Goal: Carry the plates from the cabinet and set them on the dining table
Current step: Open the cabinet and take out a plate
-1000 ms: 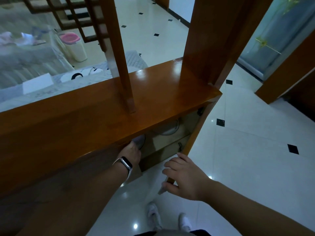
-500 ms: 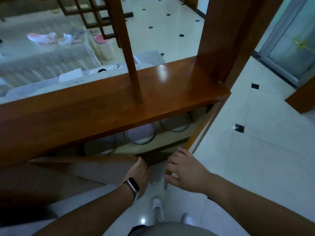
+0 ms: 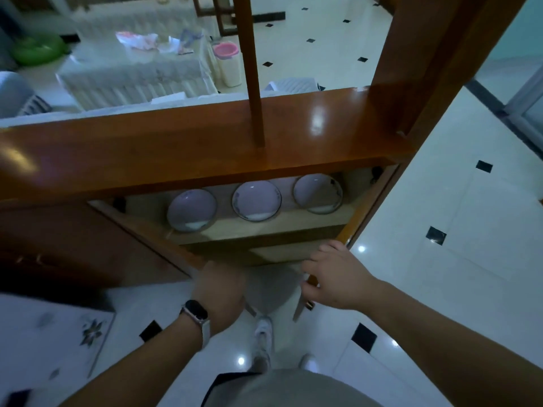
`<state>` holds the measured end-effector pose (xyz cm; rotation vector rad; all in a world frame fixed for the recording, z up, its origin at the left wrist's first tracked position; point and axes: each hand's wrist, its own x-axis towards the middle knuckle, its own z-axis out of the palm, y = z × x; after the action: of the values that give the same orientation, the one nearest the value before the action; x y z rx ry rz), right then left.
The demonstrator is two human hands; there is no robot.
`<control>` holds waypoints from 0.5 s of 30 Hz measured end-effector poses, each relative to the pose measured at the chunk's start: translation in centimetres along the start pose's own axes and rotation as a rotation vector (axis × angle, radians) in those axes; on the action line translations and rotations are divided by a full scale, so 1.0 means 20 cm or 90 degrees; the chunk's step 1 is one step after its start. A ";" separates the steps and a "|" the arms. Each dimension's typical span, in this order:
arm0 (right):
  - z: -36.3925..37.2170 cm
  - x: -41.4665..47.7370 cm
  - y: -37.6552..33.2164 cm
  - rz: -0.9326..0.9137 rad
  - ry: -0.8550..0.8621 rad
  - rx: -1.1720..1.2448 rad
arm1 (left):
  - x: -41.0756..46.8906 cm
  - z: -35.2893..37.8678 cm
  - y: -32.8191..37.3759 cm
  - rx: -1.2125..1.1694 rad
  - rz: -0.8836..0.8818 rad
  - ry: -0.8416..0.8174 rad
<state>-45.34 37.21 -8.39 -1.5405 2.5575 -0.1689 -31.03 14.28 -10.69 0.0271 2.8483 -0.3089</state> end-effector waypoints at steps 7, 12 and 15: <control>-0.03 -0.22 0.08 -0.005 -0.054 -0.038 | -0.24 0.04 0.07 -0.058 -0.162 0.089; -0.05 -0.35 0.12 0.031 -0.080 -0.007 | -0.34 0.08 0.06 -0.090 -0.255 0.077; -0.06 -0.41 0.13 0.046 -0.050 -0.006 | -0.37 0.12 0.05 -0.093 -0.300 0.046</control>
<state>-44.05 45.78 -7.12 -1.4253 2.5518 -0.0853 -23.27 14.79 -11.05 -0.6808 2.9083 -0.1915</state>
